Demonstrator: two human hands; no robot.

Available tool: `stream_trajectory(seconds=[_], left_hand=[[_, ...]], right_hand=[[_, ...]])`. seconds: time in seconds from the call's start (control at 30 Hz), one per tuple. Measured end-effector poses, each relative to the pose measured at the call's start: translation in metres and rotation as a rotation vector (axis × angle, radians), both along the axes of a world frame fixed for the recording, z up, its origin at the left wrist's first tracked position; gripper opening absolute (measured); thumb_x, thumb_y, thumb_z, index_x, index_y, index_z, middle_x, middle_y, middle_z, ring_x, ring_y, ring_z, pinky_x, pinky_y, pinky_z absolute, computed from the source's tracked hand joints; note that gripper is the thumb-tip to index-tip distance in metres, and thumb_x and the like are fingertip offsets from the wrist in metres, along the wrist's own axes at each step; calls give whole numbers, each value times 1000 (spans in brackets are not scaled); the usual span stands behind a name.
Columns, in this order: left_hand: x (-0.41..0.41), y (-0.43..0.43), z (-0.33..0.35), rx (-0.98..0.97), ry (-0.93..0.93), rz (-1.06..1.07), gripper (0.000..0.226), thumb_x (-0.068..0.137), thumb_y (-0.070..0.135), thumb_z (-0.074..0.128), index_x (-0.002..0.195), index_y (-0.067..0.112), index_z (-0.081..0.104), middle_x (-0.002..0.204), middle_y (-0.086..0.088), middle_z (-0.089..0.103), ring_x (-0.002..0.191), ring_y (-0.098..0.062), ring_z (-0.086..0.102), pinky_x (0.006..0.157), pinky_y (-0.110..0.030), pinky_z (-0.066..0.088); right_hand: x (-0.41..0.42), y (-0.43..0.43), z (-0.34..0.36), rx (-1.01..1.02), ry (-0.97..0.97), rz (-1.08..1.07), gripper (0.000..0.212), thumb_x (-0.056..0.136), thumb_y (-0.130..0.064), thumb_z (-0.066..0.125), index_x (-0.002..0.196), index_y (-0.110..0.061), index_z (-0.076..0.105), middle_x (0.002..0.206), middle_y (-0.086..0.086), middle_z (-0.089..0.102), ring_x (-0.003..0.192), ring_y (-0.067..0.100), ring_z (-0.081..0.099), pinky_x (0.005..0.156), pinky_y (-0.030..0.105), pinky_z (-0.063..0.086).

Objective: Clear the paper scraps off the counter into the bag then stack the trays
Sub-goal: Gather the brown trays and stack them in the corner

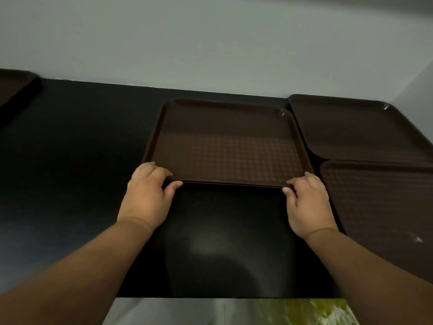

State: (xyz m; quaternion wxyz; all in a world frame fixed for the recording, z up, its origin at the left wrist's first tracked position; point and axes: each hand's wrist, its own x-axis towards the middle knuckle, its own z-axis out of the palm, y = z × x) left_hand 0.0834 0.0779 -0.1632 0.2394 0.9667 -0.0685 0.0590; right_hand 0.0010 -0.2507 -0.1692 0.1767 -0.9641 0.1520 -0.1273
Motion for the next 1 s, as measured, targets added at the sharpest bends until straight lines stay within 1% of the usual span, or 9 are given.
stream_trajectory(seconds=[0.07,0.17,0.43,0.57,0.63,0.73,0.8,0.87,1.0], left_hand=[[-1,-1,2,4,-4,6,33,90,48,63,111,22,66,114,4,55,122,-18,44,107,-40,42],[-4,-4,6,77,-45,16,31,88,50,64,103,23,64,105,2,55,110,-22,48,99,-44,45],[-9,-8,12,136,-39,42,33,86,57,60,99,28,61,101,4,51,102,-20,50,93,-45,45],[-8,-6,13,109,-23,25,33,85,58,60,99,28,61,102,5,50,105,-20,48,94,-45,43],[-7,-4,12,116,-19,14,37,84,62,58,101,29,60,106,5,51,111,-21,47,97,-46,41],[-5,-4,7,132,-45,10,51,84,66,58,118,28,56,125,1,50,128,-24,41,106,-52,34],[-5,-4,7,140,-61,5,61,83,67,59,126,25,53,135,-2,47,133,-25,38,109,-53,31],[-6,-4,9,172,-67,1,66,83,67,58,132,23,51,141,-3,45,136,-25,36,109,-54,30],[-9,-8,14,207,-58,-1,66,86,64,58,135,20,50,143,-5,45,136,-27,37,109,-55,29]], right_hand=[[0,0,1,-36,-16,11,24,98,-26,56,115,-12,65,118,5,57,128,24,40,110,39,31],[-2,-1,0,-68,-29,6,21,97,-27,56,112,-15,64,115,4,54,122,23,40,106,38,32],[0,-1,0,-58,20,15,24,101,-34,48,116,-21,62,121,-4,52,127,17,37,108,38,28],[0,-2,0,-56,25,12,24,100,-35,50,116,-22,62,120,-5,50,126,15,37,107,37,28],[0,-2,-1,-52,26,15,25,99,-35,51,117,-21,62,119,-5,50,126,16,37,106,37,28],[-2,0,0,-17,-2,15,38,94,-38,58,127,-19,57,126,-2,48,131,17,34,110,40,26],[-5,3,5,16,-4,9,50,89,-40,63,133,-18,52,133,0,44,135,19,32,113,42,25],[-11,7,11,42,-10,-18,55,87,-39,66,134,-15,50,137,3,43,136,23,31,115,45,25],[-35,8,31,232,-108,-164,44,93,-33,61,134,-18,53,136,-1,47,135,18,33,116,43,29]])
